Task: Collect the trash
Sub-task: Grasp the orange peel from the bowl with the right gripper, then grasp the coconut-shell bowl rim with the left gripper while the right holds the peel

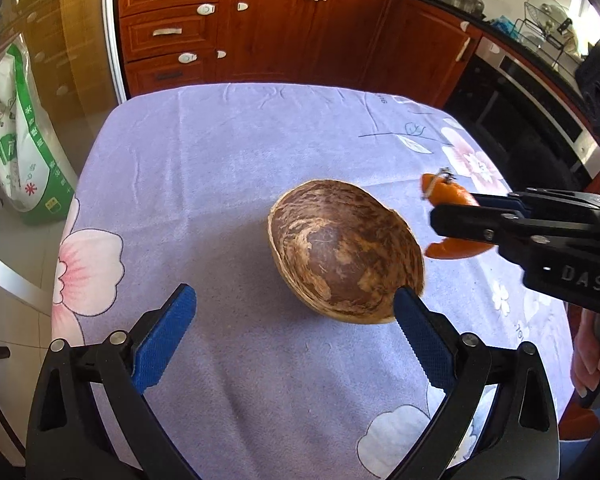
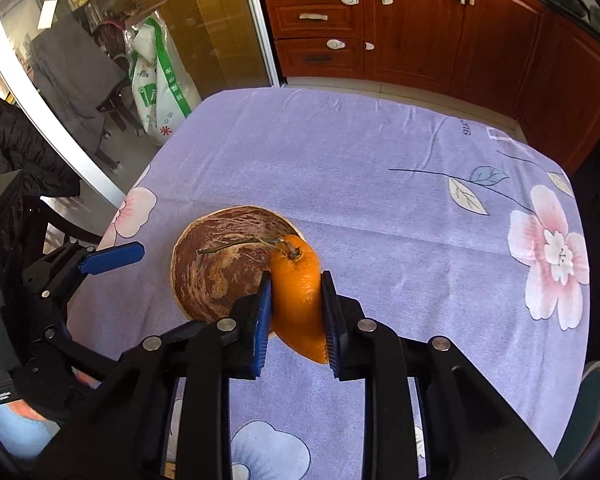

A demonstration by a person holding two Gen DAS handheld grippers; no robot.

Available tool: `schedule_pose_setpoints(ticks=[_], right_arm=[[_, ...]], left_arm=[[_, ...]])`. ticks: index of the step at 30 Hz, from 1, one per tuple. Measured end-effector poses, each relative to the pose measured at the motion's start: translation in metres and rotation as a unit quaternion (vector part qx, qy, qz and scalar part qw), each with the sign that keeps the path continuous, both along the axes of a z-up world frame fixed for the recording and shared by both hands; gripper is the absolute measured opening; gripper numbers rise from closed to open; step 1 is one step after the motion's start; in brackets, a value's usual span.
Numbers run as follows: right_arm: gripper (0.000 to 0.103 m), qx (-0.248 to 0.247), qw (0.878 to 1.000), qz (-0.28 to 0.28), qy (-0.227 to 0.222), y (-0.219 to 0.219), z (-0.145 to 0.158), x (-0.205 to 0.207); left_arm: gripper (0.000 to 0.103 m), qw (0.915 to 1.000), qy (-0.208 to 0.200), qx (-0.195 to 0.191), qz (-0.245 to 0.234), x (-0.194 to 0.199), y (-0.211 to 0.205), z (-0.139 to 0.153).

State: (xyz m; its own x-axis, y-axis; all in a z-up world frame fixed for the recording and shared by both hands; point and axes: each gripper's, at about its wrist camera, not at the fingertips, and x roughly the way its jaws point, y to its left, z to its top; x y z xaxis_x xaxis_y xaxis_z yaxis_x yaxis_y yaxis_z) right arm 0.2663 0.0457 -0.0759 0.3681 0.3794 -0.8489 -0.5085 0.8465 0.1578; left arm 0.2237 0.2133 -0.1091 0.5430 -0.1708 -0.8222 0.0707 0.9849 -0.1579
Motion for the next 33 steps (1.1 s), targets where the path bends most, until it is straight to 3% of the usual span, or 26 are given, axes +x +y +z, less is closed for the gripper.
schedule_pose_setpoints(ticks=[3, 5, 8, 14, 16, 18, 20, 25, 33], right_arm=[[0.022, 0.002, 1.000, -0.013, 0.001, -0.016, 0.003, -0.002], [0.022, 0.003, 1.000, -0.018, 0.001, -0.023, 0.004, -0.004], [0.022, 0.007, 1.000, -0.023, 0.002, -0.029, 0.003, -0.006], [0.022, 0.016, 0.999, -0.033, 0.012, -0.037, -0.003, -0.006], [0.022, 0.018, 0.999, -0.037, 0.015, -0.042, -0.005, -0.006], [0.022, 0.022, 0.999, -0.040, 0.017, -0.046, -0.006, -0.008], [0.022, 0.024, 0.999, -0.043, 0.019, -0.052, -0.005, -0.009], [0.022, 0.033, 0.998, -0.051, 0.015, -0.067, 0.001, -0.018], [0.022, 0.046, 0.996, -0.074, 0.004, -0.099, 0.016, -0.037]], left_arm=[[0.097, 0.9999, 0.002, -0.007, 0.007, 0.011, 0.002, -0.007], [0.082, 0.9997, 0.004, -0.016, 0.015, 0.016, 0.004, -0.009], [0.069, 0.9995, 0.011, -0.027, 0.015, 0.021, 0.000, -0.013], [0.059, 0.9999, 0.010, -0.005, 0.001, 0.023, -0.019, -0.015], [0.045, 1.0000, 0.006, 0.004, 0.002, 0.022, -0.023, -0.013], [0.022, 0.9999, 0.000, 0.013, 0.002, 0.021, -0.028, -0.011], [0.015, 0.9999, -0.007, 0.013, 0.001, 0.019, -0.031, -0.006], [0.009, 0.9984, -0.040, 0.039, 0.009, 0.007, -0.045, 0.014], [0.009, 0.9966, -0.047, 0.068, 0.000, -0.010, -0.075, 0.035]])
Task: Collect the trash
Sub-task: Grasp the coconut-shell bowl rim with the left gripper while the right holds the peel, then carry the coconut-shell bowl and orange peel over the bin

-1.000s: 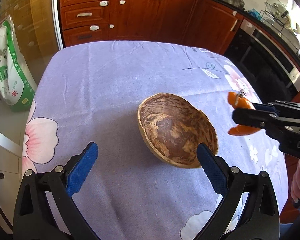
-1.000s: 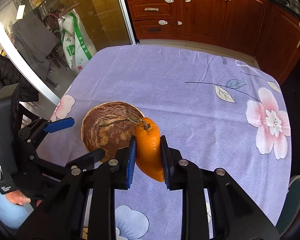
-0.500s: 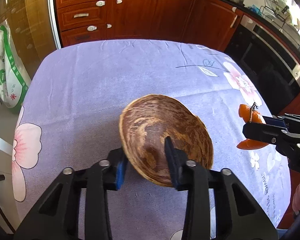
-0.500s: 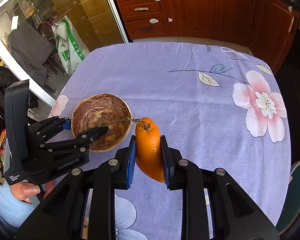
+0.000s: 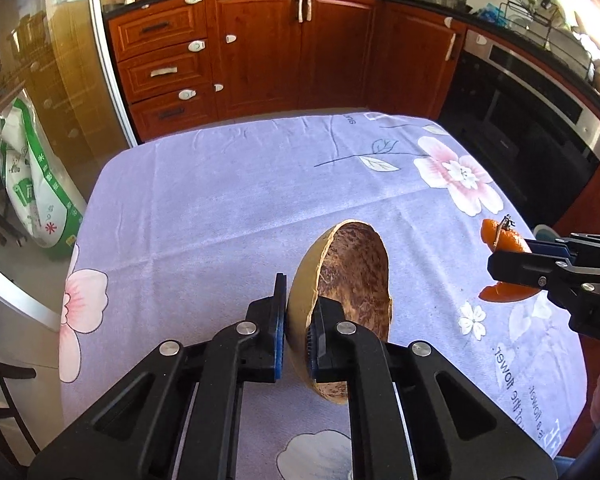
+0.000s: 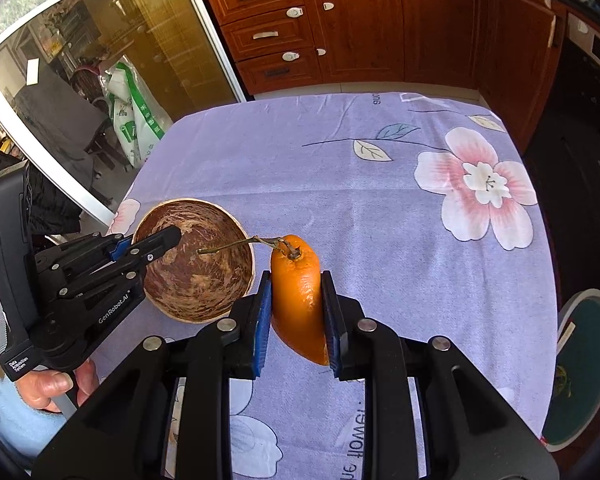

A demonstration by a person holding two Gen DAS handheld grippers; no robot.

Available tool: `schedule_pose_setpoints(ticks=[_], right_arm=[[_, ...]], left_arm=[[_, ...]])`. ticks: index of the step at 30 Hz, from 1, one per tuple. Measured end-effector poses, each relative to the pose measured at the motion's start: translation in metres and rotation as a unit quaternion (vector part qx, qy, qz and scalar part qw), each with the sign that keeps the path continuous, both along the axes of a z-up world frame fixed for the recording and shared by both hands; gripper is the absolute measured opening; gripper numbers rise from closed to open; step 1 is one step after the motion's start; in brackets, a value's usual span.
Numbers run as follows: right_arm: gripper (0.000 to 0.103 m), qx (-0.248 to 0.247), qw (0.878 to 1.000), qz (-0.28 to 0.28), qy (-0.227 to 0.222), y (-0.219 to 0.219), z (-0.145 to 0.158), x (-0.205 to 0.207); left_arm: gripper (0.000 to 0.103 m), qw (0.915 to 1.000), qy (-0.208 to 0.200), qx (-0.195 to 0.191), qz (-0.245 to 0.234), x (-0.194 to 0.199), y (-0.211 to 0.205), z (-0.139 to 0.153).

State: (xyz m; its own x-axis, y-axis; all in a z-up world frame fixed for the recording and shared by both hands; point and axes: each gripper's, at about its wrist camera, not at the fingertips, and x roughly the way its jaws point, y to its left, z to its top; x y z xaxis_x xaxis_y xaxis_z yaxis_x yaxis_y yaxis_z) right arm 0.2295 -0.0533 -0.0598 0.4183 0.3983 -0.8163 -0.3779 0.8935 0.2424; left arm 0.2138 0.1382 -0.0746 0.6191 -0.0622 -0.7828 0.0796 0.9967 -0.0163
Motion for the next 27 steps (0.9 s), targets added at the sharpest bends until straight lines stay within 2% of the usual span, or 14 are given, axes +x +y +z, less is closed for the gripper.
schedule_pose_setpoints(ticks=[6, 12, 20, 27], right_arm=[[0.022, 0.015, 1.000, -0.024, -0.009, -0.033, 0.012, -0.018], [0.022, 0.034, 0.998, -0.051, -0.023, -0.078, 0.024, -0.039], [0.022, 0.059, 0.992, -0.109, -0.038, -0.159, 0.033, -0.068], [0.022, 0.075, 0.981, -0.175, -0.045, -0.244, 0.029, -0.088]], left_arm=[[0.009, 0.9999, -0.006, 0.007, -0.010, -0.014, -0.023, 0.015], [0.010, 0.9990, -0.017, 0.013, -0.039, -0.030, -0.063, 0.034], [0.010, 0.9942, -0.027, 0.017, -0.103, -0.046, -0.143, 0.051], [0.010, 0.9861, -0.021, 0.018, -0.164, -0.051, -0.220, 0.049]])
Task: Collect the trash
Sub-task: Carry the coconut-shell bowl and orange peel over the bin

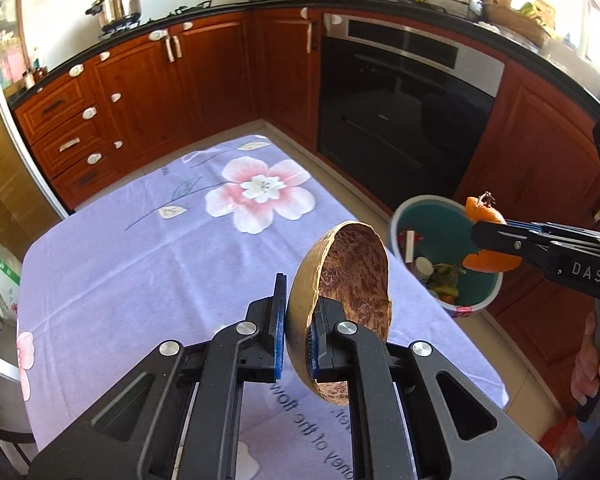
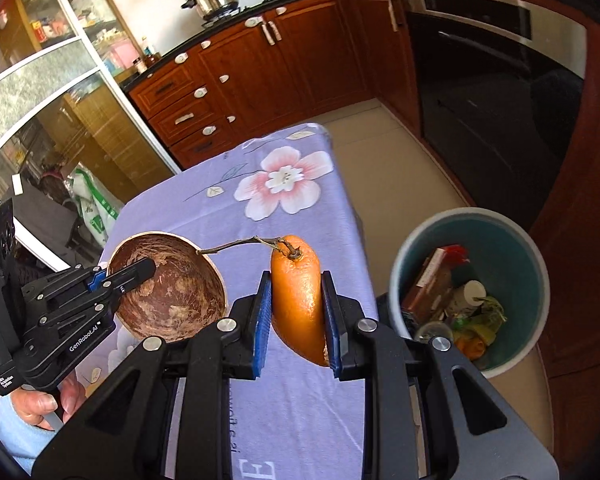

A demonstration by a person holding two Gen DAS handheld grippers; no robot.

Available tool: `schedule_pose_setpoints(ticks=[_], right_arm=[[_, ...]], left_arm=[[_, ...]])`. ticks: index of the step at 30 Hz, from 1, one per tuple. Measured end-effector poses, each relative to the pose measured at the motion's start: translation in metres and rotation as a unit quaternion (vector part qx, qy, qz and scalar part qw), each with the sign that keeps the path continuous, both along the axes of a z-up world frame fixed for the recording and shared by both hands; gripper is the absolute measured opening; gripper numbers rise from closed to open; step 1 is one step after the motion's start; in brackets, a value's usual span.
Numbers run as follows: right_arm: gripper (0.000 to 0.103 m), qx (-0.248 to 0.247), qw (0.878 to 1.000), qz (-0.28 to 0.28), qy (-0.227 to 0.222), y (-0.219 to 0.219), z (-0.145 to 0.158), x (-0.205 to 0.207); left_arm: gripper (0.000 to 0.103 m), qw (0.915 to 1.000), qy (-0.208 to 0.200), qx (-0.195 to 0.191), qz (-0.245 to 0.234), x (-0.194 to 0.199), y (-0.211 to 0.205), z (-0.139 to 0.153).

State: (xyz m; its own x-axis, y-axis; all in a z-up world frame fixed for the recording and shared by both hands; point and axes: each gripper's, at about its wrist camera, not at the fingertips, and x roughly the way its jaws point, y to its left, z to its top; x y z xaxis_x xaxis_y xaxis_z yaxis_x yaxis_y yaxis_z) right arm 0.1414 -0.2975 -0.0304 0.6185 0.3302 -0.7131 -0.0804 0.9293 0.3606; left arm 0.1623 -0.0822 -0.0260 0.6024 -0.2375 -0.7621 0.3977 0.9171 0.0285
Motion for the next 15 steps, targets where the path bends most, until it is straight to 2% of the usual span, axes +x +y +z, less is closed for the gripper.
schedule_pose_setpoints(ticks=[9, 15], right_arm=[[0.022, 0.007, 0.997, -0.077, 0.020, -0.096, -0.022, -0.016], [0.022, 0.004, 0.992, -0.110, 0.054, -0.135, -0.049, -0.011]], left_arm=[[0.010, 0.9977, 0.016, 0.008, -0.066, 0.000, -0.083, -0.012], [0.010, 0.9953, 0.025, 0.009, -0.093, 0.011, -0.120, -0.022]])
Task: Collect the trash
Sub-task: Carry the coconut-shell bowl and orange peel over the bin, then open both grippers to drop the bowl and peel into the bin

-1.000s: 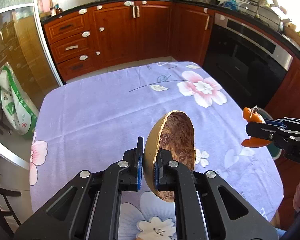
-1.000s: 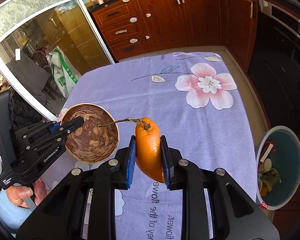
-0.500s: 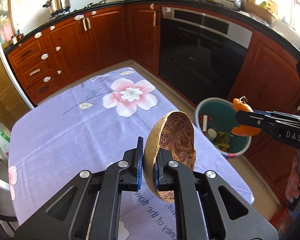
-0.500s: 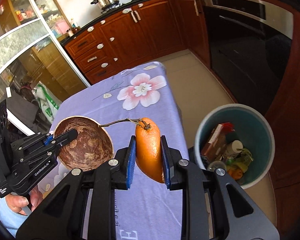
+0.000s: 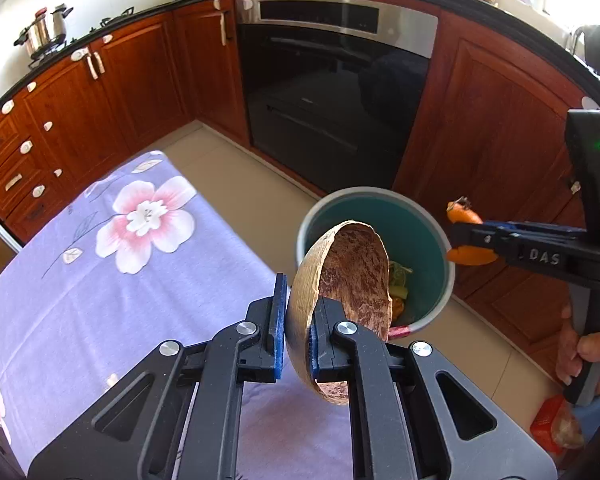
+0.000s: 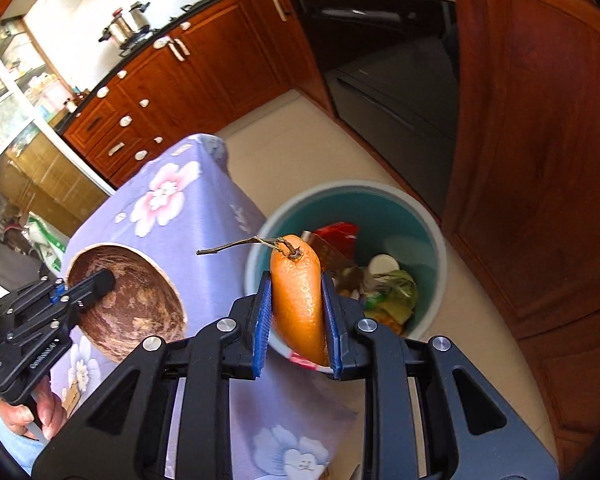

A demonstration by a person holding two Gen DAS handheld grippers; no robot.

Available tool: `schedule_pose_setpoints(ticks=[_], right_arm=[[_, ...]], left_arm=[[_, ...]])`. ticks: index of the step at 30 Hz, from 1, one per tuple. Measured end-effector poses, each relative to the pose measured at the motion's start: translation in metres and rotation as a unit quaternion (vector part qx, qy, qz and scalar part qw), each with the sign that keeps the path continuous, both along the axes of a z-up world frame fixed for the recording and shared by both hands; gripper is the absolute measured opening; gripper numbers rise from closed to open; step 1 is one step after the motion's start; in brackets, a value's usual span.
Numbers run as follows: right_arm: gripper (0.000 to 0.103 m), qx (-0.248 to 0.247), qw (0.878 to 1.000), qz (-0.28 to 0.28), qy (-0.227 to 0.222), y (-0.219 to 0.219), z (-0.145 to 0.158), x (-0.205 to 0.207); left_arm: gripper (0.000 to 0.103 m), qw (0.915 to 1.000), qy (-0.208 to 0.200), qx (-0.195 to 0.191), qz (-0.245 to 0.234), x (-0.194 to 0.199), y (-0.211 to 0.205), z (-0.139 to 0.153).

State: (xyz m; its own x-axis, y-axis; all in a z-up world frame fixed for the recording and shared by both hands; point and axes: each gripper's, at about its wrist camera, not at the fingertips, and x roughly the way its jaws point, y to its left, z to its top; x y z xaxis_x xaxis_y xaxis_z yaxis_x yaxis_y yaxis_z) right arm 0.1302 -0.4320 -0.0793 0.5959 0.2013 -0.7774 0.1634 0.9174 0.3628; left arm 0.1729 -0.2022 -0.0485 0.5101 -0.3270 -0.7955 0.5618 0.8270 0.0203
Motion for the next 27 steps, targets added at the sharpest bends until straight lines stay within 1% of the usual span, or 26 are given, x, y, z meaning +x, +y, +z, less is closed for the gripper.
schedule_pose_setpoints(ticks=[6, 9, 10, 11, 12, 13, 14, 16, 17, 20, 24, 27], right_arm=[[0.024, 0.009, 0.999, -0.012, 0.038, -0.016, -0.031, 0.011], [0.030, 0.014, 0.999, -0.014, 0.048, -0.017, -0.041, 0.018], [0.034, 0.018, 0.998, -0.016, 0.050, -0.018, -0.043, 0.020], [0.043, 0.021, 0.998, -0.017, 0.050, -0.019, -0.044, 0.021], [0.049, 0.023, 0.998, -0.018, 0.050, -0.020, -0.045, 0.022], [0.062, 0.025, 0.998, -0.020, 0.048, -0.021, -0.045, 0.023], [0.069, 0.026, 0.998, -0.022, 0.046, -0.022, -0.045, 0.023], [0.075, 0.020, 0.999, -0.025, 0.043, -0.023, -0.044, 0.024], [0.080, 0.020, 0.999, -0.026, 0.043, -0.023, -0.043, 0.025], [0.087, 0.018, 0.998, -0.030, 0.051, -0.024, -0.041, 0.025], [0.093, -0.007, 0.997, -0.040, 0.061, -0.023, -0.036, 0.024], [0.094, -0.025, 0.997, -0.040, 0.058, -0.022, -0.030, 0.022]], left_arm=[[0.010, 0.9998, 0.012, 0.004, -0.017, 0.011, -0.022, -0.013], [0.010, 0.9995, 0.018, 0.008, -0.025, 0.017, -0.033, -0.020], [0.010, 0.9994, 0.020, 0.009, -0.027, 0.018, -0.036, -0.022], [0.010, 0.9993, 0.021, 0.009, -0.029, 0.020, -0.038, -0.024], [0.010, 0.9992, 0.022, 0.008, -0.031, 0.022, -0.040, -0.025], [0.010, 0.9992, 0.023, 0.007, -0.032, 0.023, -0.042, -0.027], [0.010, 0.9991, 0.025, 0.006, -0.033, 0.023, -0.042, -0.028], [0.010, 0.9990, 0.027, 0.006, -0.035, 0.025, -0.042, -0.030], [0.010, 0.9990, 0.028, 0.005, -0.035, 0.025, -0.043, -0.031], [0.010, 0.9987, 0.032, 0.006, -0.039, 0.024, -0.042, -0.036], [0.010, 0.9983, 0.038, 0.008, -0.043, 0.025, -0.048, -0.042], [0.010, 0.9981, 0.041, 0.007, -0.046, 0.025, -0.051, -0.045]])
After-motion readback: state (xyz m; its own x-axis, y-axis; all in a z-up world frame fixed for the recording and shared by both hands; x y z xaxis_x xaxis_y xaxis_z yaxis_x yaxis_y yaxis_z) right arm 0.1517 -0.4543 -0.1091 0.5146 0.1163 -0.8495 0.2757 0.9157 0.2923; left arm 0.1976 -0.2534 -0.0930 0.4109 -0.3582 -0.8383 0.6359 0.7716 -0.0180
